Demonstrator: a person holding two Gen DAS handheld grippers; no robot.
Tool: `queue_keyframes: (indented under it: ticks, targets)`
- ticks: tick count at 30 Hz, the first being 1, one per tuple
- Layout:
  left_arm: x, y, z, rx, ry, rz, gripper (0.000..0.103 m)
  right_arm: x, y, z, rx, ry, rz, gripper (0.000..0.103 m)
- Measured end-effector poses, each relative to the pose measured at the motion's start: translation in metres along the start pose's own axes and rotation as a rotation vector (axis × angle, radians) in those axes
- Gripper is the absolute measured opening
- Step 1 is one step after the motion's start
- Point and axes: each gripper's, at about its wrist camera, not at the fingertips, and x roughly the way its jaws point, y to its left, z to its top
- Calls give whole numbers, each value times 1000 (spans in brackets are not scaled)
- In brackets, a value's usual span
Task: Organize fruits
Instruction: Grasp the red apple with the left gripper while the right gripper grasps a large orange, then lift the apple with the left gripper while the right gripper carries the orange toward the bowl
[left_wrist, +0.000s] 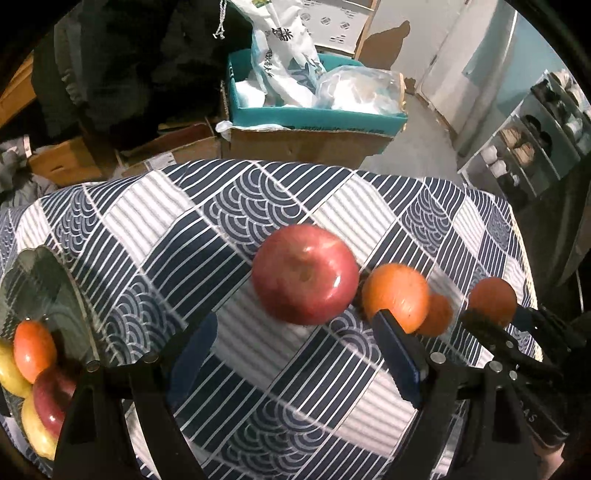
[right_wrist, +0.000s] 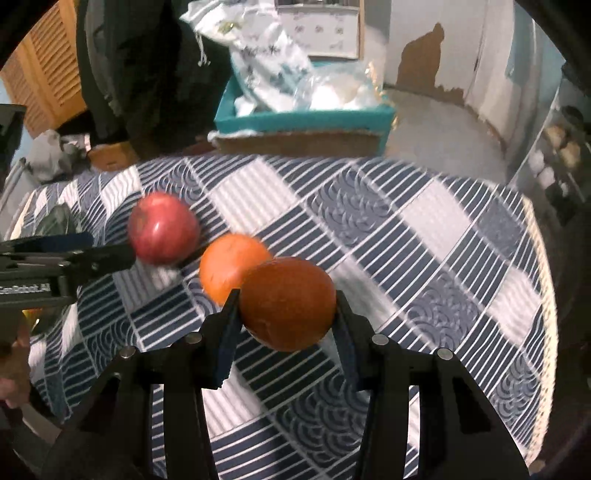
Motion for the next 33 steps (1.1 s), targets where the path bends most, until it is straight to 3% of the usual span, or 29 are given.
queue_keyframes:
  ticks: [18, 21, 24, 33]
  targets:
    - [51, -4, 20, -45, 71, 21, 87, 24, -23, 10, 43, 16, 12, 46]
    - [54, -2, 19, -55, 66, 17, 86, 26, -25, 10, 46, 20, 15, 46]
    - [55, -2, 18, -45, 63, -5, 78, 28, -24, 10, 45, 22, 18, 46]
    - [42, -5, 11, -16, 25, 16, 77, 22, -18, 12, 27, 13, 12, 46]
